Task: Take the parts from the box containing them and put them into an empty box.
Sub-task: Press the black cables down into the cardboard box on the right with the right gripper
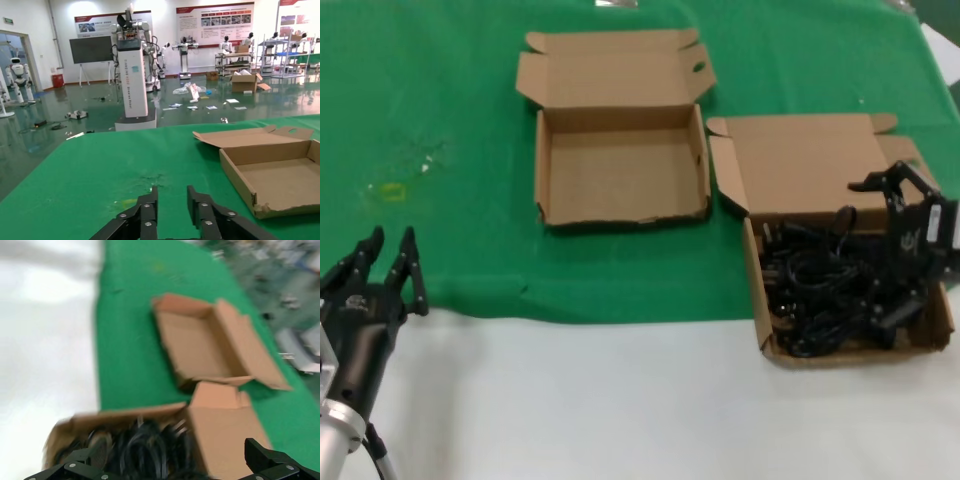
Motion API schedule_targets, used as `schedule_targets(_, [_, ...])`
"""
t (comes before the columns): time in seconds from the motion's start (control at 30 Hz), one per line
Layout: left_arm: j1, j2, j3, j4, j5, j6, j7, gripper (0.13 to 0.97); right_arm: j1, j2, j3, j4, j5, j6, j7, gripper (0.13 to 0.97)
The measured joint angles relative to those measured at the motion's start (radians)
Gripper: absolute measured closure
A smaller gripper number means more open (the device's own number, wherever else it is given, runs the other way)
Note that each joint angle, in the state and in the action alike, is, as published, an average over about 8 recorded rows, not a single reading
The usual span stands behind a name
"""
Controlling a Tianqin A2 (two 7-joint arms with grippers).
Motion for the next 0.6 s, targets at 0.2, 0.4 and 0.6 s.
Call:
schedule_targets(0.2, [0.0,0.0,0.0,0.0,0.0,0.0,0.0,0.82,0.188,-0.037,-0.073,-0.139,-0.055,-0.246,-0.15,0.129])
schedule_targets(0.4, [0.0,0.0,0.0,0.0,0.0,0.0,0.0,0.895,0.35,-0.112,-0.135,-0.29,-0.14,-0.413,-0.289,0.129])
schedule_targets(0.6, [0.0,0.0,0.0,0.0,0.0,0.0,0.0,0.941,0.468,-0.19,-0.176,-0.44,-0.22,-0.478,-0.404,0.129])
